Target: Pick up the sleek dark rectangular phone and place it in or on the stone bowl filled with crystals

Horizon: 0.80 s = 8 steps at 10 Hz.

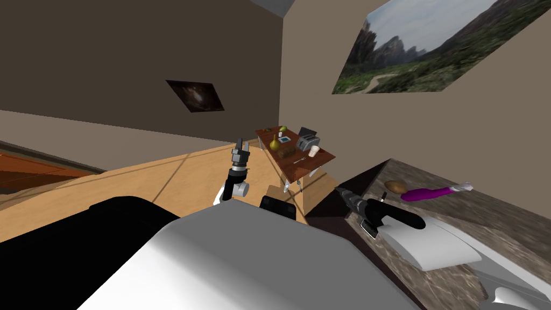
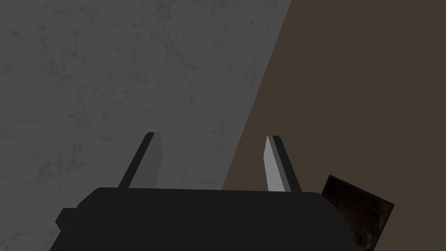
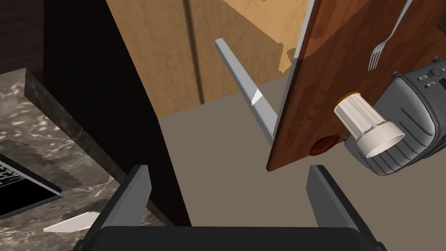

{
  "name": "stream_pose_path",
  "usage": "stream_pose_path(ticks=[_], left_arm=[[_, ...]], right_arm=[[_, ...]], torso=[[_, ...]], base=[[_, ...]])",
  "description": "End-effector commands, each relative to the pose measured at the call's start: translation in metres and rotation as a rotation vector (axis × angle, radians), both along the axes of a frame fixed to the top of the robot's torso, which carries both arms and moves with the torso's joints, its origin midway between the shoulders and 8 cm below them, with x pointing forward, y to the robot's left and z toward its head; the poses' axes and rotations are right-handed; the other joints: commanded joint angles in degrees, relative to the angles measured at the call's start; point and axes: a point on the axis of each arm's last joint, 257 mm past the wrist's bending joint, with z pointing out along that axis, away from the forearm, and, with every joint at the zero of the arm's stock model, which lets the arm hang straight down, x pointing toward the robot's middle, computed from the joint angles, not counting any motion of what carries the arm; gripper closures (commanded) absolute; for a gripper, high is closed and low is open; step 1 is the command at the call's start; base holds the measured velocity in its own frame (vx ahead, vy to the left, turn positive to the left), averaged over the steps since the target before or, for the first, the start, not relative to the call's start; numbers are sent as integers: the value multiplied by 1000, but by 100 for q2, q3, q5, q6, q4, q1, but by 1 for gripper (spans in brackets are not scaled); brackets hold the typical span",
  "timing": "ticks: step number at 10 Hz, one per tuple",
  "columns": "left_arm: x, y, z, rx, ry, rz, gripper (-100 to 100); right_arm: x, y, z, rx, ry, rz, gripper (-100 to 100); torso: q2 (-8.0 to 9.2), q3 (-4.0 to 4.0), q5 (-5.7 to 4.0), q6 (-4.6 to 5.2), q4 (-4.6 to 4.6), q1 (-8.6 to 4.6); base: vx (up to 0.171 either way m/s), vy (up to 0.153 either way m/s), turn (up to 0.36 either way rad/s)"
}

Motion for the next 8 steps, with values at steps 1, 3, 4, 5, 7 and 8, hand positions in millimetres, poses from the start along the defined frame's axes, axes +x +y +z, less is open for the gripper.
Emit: stream_pose_path(ticks=[1, 3, 4, 5, 7, 8], left_arm=[[0, 0, 0, 0, 0, 0, 0], [0, 0, 0, 0, 0, 0, 0], [0, 0, 0, 0, 0, 0, 0], [0, 0, 0, 0, 0, 0, 0], [0, 0, 0, 0, 0, 0, 0], [0, 0, 0, 0, 0, 0, 0]], right_arm=[[-9, -2, -5, -17, 41, 2, -100], [-34, -7, -20, -53, 151, 17, -100], [-46, -10, -26, -68, 202, 25, -100], [-58, -11, -33, -79, 250, 33, -100], [-80, -12, -44, -93, 335, 47, -100], [-91, -12, -49, -95, 372, 54, -100]], torso=[[0, 0, 0, 0, 0, 0], [-8, -4, 2, 1, -1, 14], [-9, -5, 1, 1, -1, 1], [-10, -5, -4, 2, -2, -15], [-3, -2, -7, 3, 0, -23], [-3, -1, -5, 3, 0, -14]], base=[[-34, -107, 66], [-23, -117, 108], [-22, -183, 165], [-26, -203, 138], [-51, -178, 127], [-56, -133, 93]])
